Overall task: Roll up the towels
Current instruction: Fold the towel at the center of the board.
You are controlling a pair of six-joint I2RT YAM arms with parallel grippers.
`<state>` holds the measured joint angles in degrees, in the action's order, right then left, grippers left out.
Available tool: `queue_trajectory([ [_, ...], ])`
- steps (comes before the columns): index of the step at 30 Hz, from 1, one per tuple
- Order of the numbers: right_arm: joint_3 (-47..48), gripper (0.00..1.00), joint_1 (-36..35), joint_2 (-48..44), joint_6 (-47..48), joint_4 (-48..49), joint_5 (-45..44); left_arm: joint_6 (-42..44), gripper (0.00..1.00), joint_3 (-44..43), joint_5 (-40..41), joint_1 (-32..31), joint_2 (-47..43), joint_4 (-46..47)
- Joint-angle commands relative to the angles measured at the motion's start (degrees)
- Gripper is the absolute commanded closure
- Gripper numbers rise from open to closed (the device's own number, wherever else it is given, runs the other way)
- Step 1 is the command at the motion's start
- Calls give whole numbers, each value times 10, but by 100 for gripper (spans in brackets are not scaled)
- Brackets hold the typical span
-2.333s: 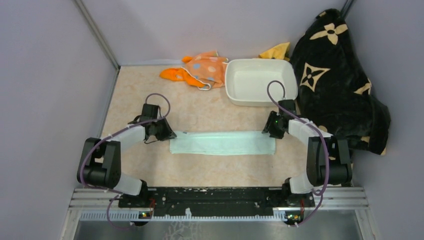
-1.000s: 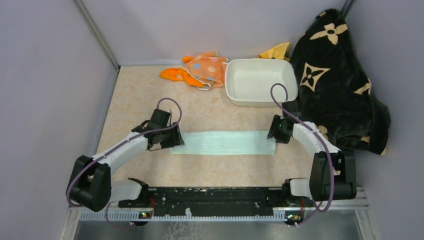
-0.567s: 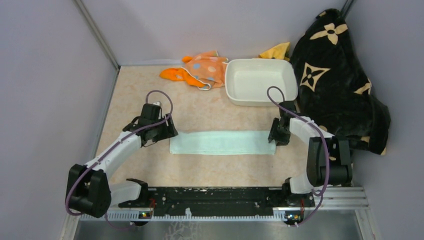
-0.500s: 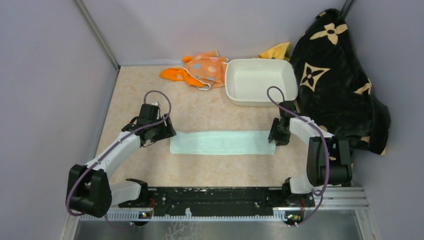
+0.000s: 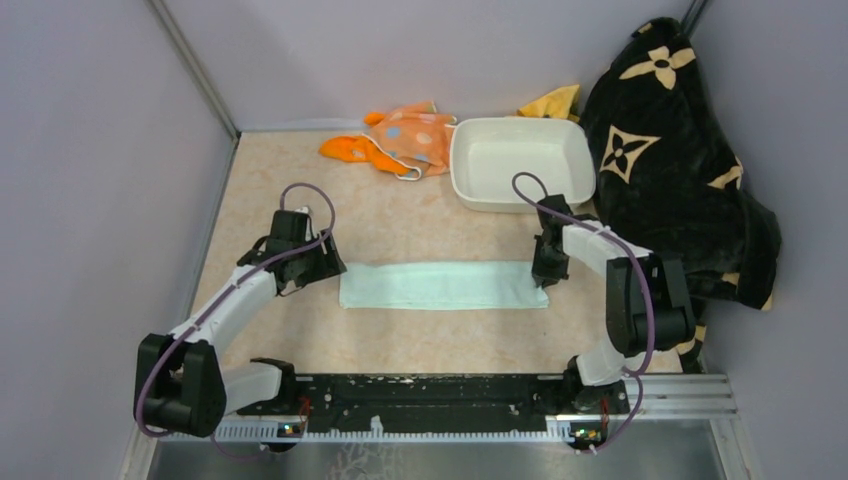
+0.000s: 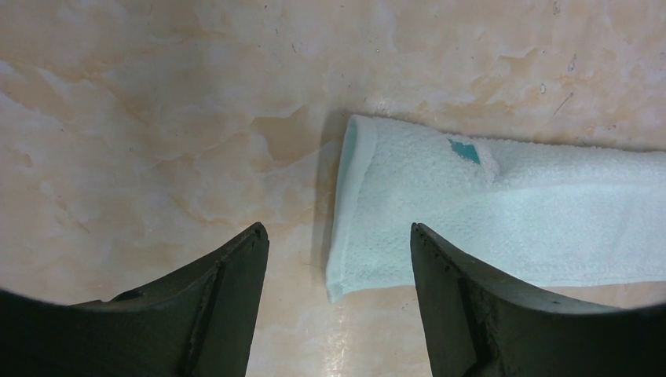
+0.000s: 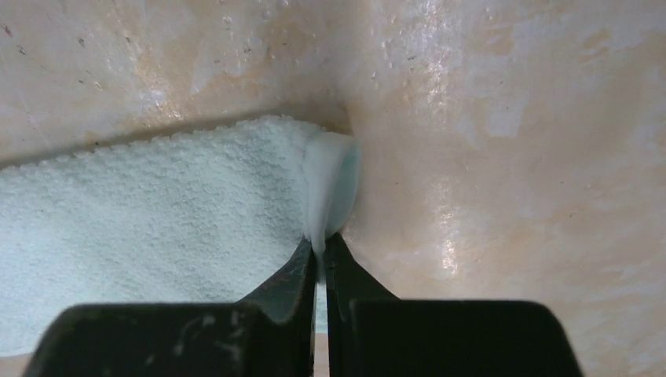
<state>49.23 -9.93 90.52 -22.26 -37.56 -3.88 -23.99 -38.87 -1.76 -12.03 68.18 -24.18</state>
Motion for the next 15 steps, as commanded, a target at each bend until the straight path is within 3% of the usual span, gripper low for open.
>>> queue_trajectory([
  [1, -32, 100, -12, 60, -19, 7, -26, 9, 28, 8, -17, 5, -17, 11],
  [10, 74, 100, 65, 5, 5, -63, -157, -15, 29, 26, -85, 5, -18, 29],
  [15, 111, 100, 55, -18, 29, -89, -77, -34, 31, 36, -142, 4, 12, 55],
])
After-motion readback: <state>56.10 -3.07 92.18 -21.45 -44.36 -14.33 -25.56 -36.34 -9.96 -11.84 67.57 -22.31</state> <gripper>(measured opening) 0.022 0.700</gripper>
